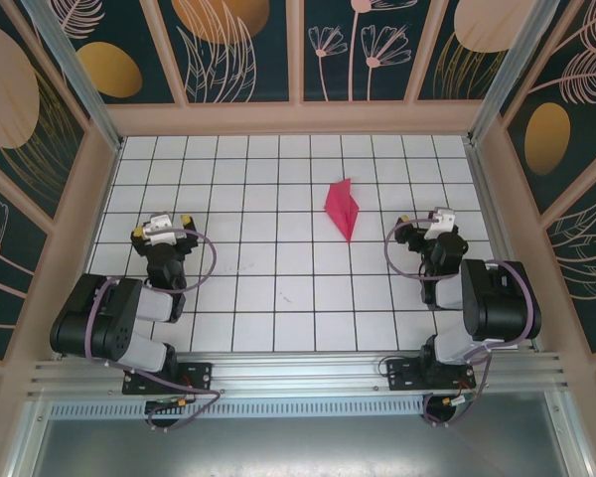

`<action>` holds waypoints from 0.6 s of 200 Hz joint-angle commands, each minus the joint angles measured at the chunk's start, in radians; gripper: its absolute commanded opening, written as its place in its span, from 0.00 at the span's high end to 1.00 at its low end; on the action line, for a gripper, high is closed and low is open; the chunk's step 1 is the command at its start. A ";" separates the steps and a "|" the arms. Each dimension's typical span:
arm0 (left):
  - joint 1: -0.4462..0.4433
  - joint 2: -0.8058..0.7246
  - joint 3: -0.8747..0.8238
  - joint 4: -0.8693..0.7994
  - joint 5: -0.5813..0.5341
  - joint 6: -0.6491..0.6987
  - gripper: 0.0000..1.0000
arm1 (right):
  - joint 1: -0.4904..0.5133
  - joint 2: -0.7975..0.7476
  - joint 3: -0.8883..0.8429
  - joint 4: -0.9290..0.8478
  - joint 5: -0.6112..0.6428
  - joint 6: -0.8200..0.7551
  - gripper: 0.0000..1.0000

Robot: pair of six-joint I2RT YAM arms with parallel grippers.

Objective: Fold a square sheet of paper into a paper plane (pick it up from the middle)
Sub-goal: Reset both arms

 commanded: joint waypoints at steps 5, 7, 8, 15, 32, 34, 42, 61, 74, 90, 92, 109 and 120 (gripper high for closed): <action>0.077 0.072 0.029 0.117 0.104 -0.063 0.01 | -0.003 0.004 0.008 0.068 0.000 -0.001 0.01; 0.080 0.077 0.020 0.142 0.108 -0.066 0.02 | -0.002 0.005 0.008 0.068 0.001 -0.001 0.01; 0.081 0.075 0.017 0.147 0.109 -0.067 0.01 | -0.001 0.005 0.008 0.068 0.001 -0.001 0.01; 0.082 0.050 0.023 0.079 0.094 -0.082 0.02 | -0.001 0.004 0.008 0.068 0.001 -0.001 0.01; 0.082 0.061 0.019 0.112 0.092 -0.078 0.02 | -0.002 0.005 0.008 0.067 0.001 -0.001 0.01; 0.082 0.059 0.020 0.104 0.092 -0.081 0.01 | -0.001 0.004 0.009 0.068 0.001 -0.001 0.01; 0.082 0.060 0.017 0.115 0.091 -0.078 0.02 | -0.001 0.004 0.008 0.069 0.000 -0.001 0.01; 0.081 0.060 0.012 0.126 0.096 -0.070 0.01 | -0.003 0.004 0.008 0.068 0.000 0.000 0.01; 0.078 0.059 0.002 0.140 0.126 -0.060 0.01 | -0.001 0.004 0.008 0.068 0.000 -0.001 0.01; 0.078 0.058 0.001 0.142 0.160 -0.046 0.01 | -0.002 0.003 0.008 0.068 0.000 0.000 0.01; 0.078 0.058 0.000 0.141 0.161 -0.045 0.01 | -0.002 0.003 0.008 0.068 0.001 -0.001 0.01; 0.078 0.059 0.007 0.134 0.174 -0.040 0.01 | -0.001 0.004 0.008 0.068 0.001 -0.001 0.01; 0.078 0.058 0.016 0.110 0.187 -0.035 0.01 | -0.002 0.005 0.009 0.068 0.000 -0.001 0.01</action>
